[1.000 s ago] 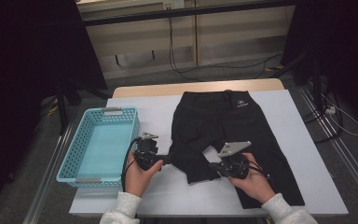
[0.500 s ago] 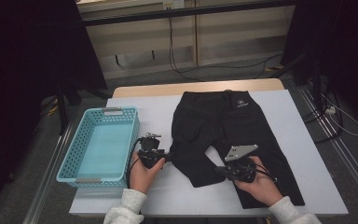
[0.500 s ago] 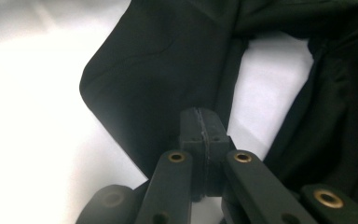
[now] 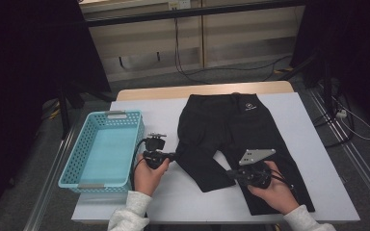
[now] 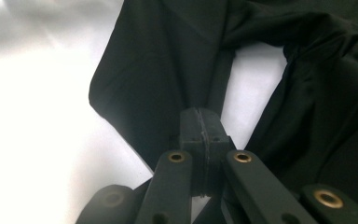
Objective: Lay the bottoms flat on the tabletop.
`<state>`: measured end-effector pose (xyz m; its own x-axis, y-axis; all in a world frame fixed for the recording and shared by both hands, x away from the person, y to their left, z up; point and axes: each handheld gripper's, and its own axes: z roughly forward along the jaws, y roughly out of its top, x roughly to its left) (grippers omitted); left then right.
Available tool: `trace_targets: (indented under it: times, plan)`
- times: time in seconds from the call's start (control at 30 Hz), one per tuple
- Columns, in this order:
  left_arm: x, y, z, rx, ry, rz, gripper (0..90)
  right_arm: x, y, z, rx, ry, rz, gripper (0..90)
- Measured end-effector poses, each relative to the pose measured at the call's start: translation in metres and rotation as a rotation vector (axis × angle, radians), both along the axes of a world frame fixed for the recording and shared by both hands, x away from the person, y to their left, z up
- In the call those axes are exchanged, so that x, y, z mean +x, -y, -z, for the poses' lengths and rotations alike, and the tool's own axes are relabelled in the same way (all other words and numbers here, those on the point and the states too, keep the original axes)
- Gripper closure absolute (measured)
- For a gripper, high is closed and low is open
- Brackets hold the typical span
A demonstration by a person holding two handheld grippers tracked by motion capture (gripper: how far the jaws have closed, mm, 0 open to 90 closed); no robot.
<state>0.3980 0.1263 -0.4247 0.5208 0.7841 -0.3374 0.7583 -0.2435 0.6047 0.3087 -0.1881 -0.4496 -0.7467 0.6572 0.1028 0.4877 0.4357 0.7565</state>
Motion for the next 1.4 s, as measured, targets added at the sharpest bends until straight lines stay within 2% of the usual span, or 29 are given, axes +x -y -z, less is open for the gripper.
trace_targets:
  times: [0.07,0.13,0.23,0.33,0.4,0.5,0.6,0.67,0.73,0.8,0.9,1.07,1.13,1.23,1.33,1.4]
  plan:
    - [-0.002,-0.003,-0.006,-0.015,0.008,-0.001,89.0,0.000,0.000,0.000,0.003,-0.004,-0.004,90.0]
    - [-0.002,-0.003,-0.007,-0.008,0.005,-0.004,89.0,0.000,-0.002,0.000,0.002,-0.009,-0.014,90.0]
    - [-0.001,-0.003,0.000,0.013,-0.011,-0.015,87.8,-0.001,-0.008,0.000,-0.004,-0.008,-0.043,90.0]
    - [0.000,-0.005,0.005,0.031,-0.011,-0.019,78.0,-0.003,-0.014,-0.002,0.005,-0.007,-0.061,90.0]
    - [-0.001,-0.004,0.003,0.025,0.002,-0.022,66.2,-0.004,-0.019,-0.003,0.023,-0.006,-0.078,90.0]
    - [-0.002,-0.001,0.001,0.011,0.023,-0.017,54.0,-0.009,-0.030,-0.004,0.021,-0.005,-0.124,90.0]
    - [-0.003,0.002,0.003,0.019,0.038,-0.010,51.8,-0.013,-0.041,-0.002,0.022,-0.013,-0.172,90.0]
    - [-0.002,0.003,0.005,0.028,0.030,0.007,53.4,-0.015,-0.045,-0.001,0.010,-0.017,-0.191,90.0]
    - [-0.002,0.005,0.008,0.022,0.048,0.001,55.9,-0.014,-0.045,0.000,-0.010,-0.011,-0.181,90.0]
    - [-0.001,0.006,0.008,0.028,0.068,0.014,58.5,-0.013,-0.041,-0.001,0.010,-0.020,-0.177,90.0]
    - [0.000,0.008,0.011,0.031,0.072,0.011,62.6,-0.012,-0.036,-0.001,0.025,-0.030,-0.182,90.0]
    - [0.003,0.012,0.020,0.050,0.028,0.029,67.7,-0.012,-0.036,0.000,0.026,-0.024,-0.160,85.7]
    - [0.004,0.014,0.024,0.064,0.012,0.035,71.2,-0.010,-0.034,-0.002,0.029,-0.004,-0.122,75.0]
    - [0.004,0.013,0.024,0.071,0.005,0.035,79.2,-0.003,-0.027,-0.006,0.041,0.025,-0.038,69.0]
    - [0.003,0.011,0.024,0.068,-0.002,0.030,86.3,0.006,-0.023,-0.005,0.029,0.045,0.026,68.8]
    - [0.003,0.009,0.023,0.064,0.003,0.027,87.3,0.011,-0.026,-0.002,-0.004,0.055,0.049,68.8]
